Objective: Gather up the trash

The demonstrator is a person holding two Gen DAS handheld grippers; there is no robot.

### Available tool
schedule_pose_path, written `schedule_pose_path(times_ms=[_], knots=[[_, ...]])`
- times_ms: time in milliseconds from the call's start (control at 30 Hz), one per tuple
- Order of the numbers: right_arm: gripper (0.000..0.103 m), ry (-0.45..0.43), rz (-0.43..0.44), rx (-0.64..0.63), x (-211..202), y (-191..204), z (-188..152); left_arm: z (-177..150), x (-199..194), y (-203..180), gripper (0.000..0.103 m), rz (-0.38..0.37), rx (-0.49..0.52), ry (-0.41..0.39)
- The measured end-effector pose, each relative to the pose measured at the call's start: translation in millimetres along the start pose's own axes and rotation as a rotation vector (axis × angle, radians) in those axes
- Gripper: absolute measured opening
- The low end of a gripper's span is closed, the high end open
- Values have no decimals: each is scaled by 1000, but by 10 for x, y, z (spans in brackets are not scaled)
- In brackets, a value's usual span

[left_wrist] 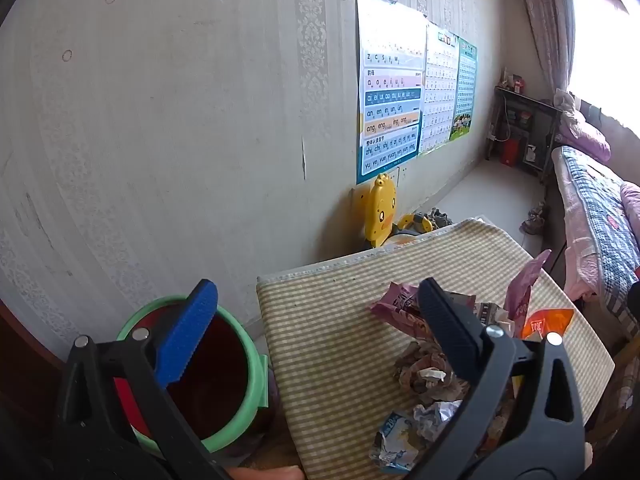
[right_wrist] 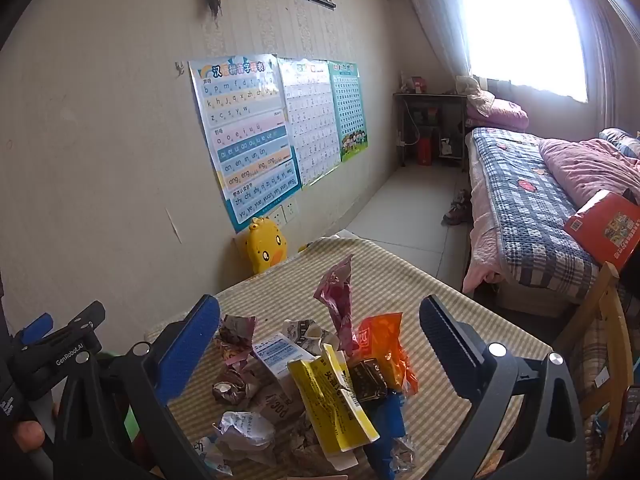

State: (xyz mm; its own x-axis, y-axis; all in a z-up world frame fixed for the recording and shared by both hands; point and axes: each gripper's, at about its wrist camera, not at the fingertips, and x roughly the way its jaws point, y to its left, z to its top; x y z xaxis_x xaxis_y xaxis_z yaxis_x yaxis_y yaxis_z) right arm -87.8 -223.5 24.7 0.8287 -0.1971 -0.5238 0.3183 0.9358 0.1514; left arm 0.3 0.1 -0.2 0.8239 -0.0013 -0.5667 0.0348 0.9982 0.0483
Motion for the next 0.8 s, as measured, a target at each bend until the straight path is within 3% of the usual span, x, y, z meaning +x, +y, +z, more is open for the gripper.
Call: schedule_pose_path(times_ms=[433, 800], knots=[[96, -4, -7, -4, 43, 25, -4, -92, 17, -67, 98, -10, 14, 7], [96, -19, 57, -43, 89, -47, 56, 22, -10, -129, 98, 45, -5, 25]])
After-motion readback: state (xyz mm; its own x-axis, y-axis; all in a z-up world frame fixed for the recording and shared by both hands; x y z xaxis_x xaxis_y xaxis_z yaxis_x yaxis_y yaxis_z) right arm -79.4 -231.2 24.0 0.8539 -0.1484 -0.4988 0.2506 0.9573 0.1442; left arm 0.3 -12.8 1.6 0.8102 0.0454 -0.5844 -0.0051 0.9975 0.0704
